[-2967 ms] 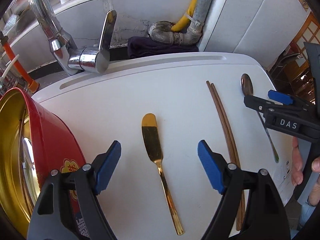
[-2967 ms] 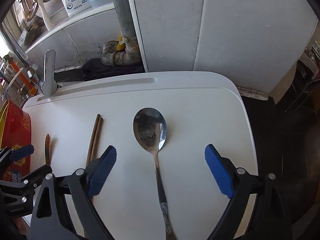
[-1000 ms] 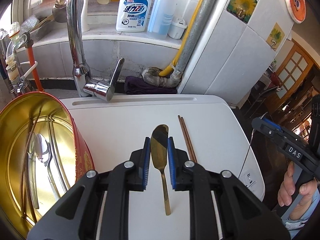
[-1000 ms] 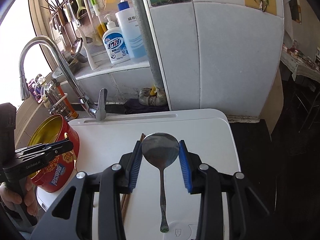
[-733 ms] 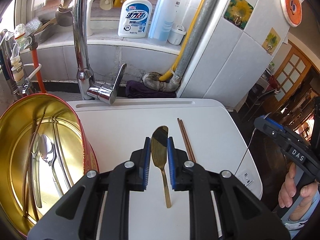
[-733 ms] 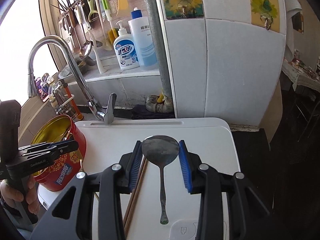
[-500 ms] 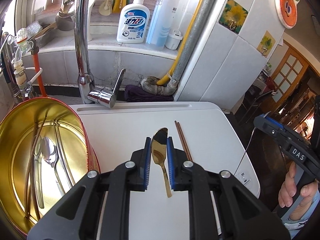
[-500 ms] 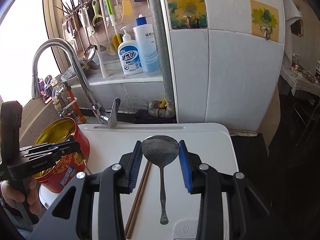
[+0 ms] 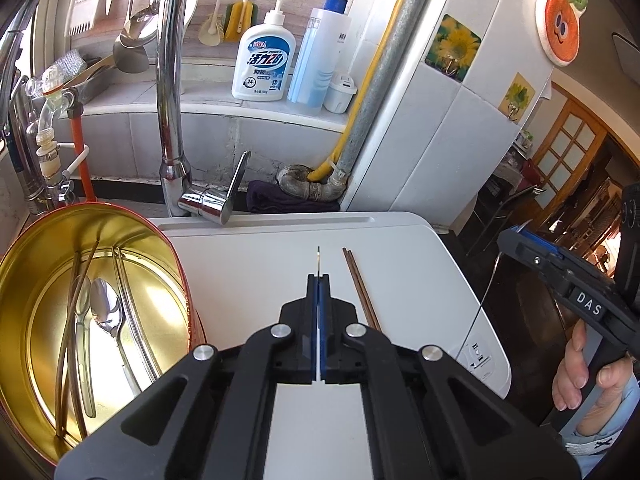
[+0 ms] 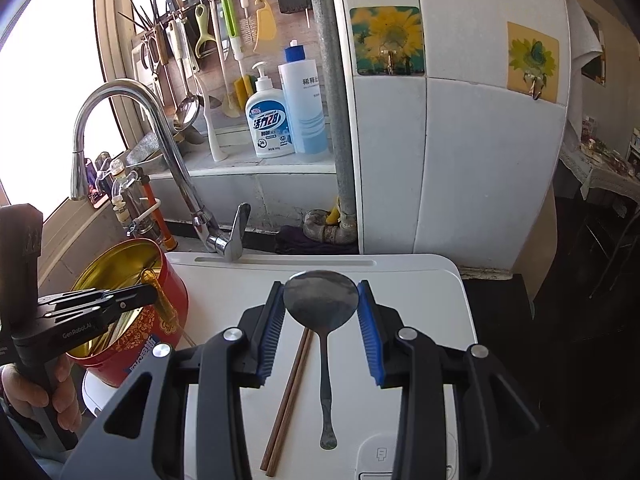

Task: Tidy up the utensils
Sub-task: 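Lift the knife and spoon and carry them over the red tin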

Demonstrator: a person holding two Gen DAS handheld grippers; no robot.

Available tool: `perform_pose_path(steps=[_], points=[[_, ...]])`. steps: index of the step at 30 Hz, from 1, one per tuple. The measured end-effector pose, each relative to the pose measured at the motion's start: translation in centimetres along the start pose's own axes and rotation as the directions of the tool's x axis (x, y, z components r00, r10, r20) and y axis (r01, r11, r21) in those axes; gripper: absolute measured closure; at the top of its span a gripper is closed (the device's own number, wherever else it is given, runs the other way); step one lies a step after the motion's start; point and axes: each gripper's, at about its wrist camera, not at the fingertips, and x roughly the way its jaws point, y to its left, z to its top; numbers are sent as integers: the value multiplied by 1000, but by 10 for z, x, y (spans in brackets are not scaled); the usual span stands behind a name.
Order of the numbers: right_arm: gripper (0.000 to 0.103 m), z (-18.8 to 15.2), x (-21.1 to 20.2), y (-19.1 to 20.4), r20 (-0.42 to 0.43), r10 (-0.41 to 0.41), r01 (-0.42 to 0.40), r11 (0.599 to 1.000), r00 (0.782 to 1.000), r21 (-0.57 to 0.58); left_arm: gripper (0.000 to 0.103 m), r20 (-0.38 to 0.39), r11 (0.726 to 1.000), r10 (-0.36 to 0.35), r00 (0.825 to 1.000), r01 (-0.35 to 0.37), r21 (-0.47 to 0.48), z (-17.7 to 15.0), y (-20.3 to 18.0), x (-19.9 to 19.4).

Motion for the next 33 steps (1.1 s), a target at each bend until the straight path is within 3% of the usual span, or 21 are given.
perform_pose_path(steps=[8,16,23,33], points=[[65,21,-2,39,25,77,-76,995,997,-62,102,103,999,27,994,-25,-20,7,17,-47],[65,53,-2,110,51,201,-189,965,978,-181,102,192,989,144,971,-135,-59,12,60,-102],[65,71,6,174,35,303,-284,924,952,-256,102,218,970,227,949,-202,-133,7,109,-141],[65,74,42,252,-54,371,-369,880,927,-299,102,194,950,286,939,-252,-182,-2,166,-162]])
